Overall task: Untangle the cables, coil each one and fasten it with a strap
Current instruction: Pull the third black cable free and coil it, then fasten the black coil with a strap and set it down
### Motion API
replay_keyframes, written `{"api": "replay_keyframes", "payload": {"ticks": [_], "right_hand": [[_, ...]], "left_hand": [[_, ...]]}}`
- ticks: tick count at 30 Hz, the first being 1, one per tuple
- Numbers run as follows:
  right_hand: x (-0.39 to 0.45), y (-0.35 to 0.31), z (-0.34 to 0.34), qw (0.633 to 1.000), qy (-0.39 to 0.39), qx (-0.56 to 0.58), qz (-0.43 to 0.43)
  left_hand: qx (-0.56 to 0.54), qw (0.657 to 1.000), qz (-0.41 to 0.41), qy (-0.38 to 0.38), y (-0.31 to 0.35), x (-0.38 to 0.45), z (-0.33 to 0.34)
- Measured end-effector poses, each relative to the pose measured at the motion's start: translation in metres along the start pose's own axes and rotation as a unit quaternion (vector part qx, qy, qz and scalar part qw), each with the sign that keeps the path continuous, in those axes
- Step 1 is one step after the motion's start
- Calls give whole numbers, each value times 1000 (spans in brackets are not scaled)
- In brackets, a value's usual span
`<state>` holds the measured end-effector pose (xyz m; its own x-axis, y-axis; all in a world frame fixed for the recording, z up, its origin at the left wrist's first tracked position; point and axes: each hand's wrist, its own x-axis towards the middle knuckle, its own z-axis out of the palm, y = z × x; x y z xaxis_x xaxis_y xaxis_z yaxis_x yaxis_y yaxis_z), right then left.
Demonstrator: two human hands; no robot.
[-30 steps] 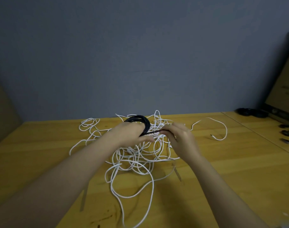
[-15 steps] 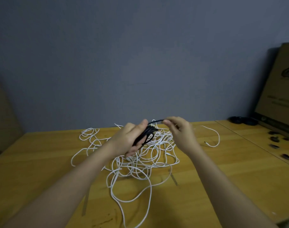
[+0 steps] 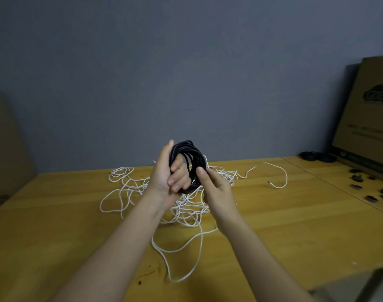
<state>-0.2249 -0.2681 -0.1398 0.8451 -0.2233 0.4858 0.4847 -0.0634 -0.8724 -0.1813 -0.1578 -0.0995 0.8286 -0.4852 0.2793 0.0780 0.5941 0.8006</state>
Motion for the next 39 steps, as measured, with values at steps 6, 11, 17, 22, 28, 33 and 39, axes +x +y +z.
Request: {"api": "replay_keyframes", "payload": {"ticks": [6, 11, 17, 22, 28, 33, 39], "right_hand": [[-20, 5, 6, 1000, 22, 13, 16], [-37, -9, 8, 999, 14, -15, 40], [-59, -25, 5, 989, 58, -133, 0], [-85, -23, 12, 970, 55, -232, -38], [-114, -22, 24, 930, 35, -353, -95], [-130, -15, 26, 974, 15, -222, -38], [-141, -9, 37, 993, 54, -97, 28]], "left_hand": [[1, 1000, -17, 0, -13, -17, -2], [45, 999, -12, -8, -13, -42, 6], [215, 975, 20, 52, -10, -81, 11], [257, 964, 6, 65, -2, -115, 0], [343, 933, 12, 104, -8, -140, -5], [306, 940, 65, 134, -31, -146, -11], [203, 964, 71, 155, -49, -153, -13]]}}
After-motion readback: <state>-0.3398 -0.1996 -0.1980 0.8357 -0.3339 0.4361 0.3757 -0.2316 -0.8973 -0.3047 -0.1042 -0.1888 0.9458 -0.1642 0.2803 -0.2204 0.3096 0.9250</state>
